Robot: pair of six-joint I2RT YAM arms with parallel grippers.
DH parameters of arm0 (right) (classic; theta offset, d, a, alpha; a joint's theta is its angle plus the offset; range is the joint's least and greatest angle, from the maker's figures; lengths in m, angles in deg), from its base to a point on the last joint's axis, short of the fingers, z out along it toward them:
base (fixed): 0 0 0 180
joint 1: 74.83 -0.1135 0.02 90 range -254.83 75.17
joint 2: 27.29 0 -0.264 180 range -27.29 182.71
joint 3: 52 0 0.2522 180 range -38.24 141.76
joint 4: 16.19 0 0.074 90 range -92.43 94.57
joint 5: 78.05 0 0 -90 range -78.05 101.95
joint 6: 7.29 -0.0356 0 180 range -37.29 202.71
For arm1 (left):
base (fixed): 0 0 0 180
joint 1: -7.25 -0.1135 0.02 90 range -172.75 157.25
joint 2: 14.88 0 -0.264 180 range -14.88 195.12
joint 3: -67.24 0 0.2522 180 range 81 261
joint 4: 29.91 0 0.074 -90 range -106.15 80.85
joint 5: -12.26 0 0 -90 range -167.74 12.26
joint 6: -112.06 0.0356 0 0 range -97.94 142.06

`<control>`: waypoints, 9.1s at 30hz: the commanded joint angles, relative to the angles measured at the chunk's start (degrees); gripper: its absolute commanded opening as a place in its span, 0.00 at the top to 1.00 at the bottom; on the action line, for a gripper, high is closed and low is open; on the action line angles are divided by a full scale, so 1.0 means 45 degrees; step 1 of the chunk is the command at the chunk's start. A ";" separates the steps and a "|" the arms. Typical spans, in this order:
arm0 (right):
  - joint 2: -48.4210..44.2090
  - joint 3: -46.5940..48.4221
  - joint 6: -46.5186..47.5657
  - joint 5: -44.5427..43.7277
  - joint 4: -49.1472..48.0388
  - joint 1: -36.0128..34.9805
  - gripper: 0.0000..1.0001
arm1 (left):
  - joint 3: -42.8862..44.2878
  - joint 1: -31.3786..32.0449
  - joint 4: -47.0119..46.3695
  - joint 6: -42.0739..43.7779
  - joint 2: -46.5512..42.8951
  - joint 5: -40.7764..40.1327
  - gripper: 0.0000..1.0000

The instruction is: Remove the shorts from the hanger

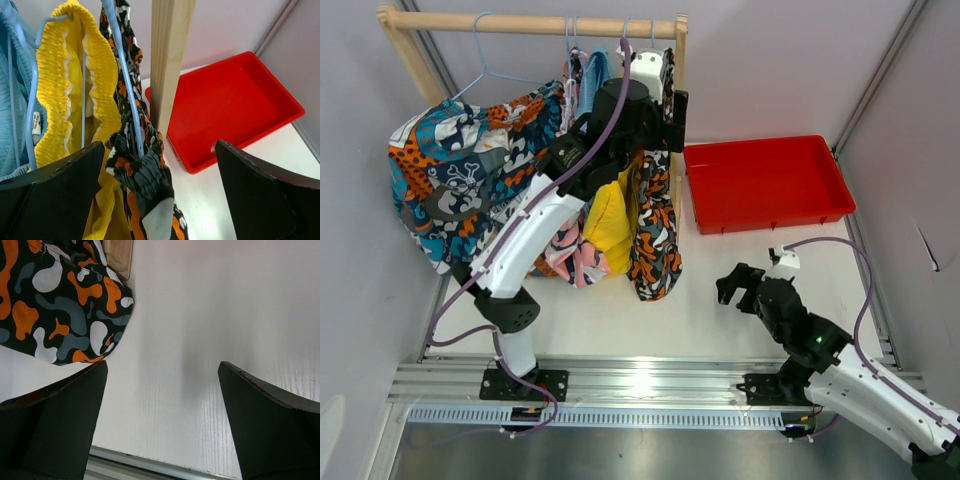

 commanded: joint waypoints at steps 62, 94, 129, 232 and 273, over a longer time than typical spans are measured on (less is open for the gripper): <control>-0.1367 -0.0681 -0.0430 -0.0366 0.0641 -0.0115 0.00 | 0.1584 -0.1979 -0.1799 0.0839 0.2059 0.1259 1.00; -0.0216 0.2363 0.3258 0.4100 -0.2405 -0.0213 0.01 | -0.8764 -0.0280 0.1287 0.0898 -0.9203 0.1119 1.00; 0.6268 0.5452 0.6581 0.4051 -0.9378 -0.1736 0.83 | -0.7322 -0.0026 0.2343 -0.1349 -1.2140 0.8973 1.00; 1.5685 1.3171 0.2989 0.8073 -0.3875 0.8909 0.46 | -0.6838 -0.1979 -0.1877 -0.1428 -0.3902 0.4773 1.00; 1.0859 0.4046 0.1933 0.7563 -0.6997 0.5178 0.49 | 0.2387 -0.3405 -0.3165 -0.2834 0.3583 0.6377 0.44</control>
